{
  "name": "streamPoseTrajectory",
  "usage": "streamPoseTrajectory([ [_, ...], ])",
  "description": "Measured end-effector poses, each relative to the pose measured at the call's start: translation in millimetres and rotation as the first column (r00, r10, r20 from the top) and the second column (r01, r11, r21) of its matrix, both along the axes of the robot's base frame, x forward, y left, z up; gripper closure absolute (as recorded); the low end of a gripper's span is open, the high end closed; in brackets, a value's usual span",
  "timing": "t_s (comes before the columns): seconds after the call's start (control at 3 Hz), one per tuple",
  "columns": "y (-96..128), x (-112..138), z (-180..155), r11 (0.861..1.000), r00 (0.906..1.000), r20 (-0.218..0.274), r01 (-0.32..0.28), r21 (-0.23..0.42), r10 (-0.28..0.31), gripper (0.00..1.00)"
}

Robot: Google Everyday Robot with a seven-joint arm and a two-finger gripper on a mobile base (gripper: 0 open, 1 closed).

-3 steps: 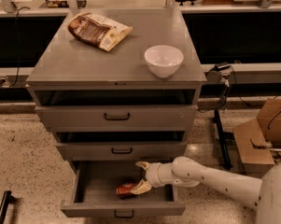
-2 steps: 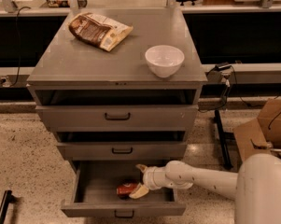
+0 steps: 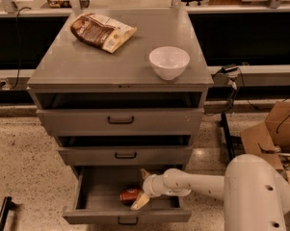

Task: Pick coke can from bottom drawer and place on counter

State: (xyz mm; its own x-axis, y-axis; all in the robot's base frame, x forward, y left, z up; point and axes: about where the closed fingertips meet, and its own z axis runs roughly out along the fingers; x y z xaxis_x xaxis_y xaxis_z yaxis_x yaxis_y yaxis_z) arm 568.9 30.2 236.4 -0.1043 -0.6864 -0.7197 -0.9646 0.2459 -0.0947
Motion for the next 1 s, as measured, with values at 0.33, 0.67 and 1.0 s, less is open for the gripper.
streamPoseTrajectory([
  [0.33,1,3,-7,1.0,1.0,0.006,0.006,0.013,-0.006,0.0],
  [0.67,3,9,-20,1.0,0.9999,0.001,0.013,0.023,-0.013,0.17],
  [1.0,3,14,-29,1.0,0.9999,0.006,0.013,0.024,-0.013,0.22],
])
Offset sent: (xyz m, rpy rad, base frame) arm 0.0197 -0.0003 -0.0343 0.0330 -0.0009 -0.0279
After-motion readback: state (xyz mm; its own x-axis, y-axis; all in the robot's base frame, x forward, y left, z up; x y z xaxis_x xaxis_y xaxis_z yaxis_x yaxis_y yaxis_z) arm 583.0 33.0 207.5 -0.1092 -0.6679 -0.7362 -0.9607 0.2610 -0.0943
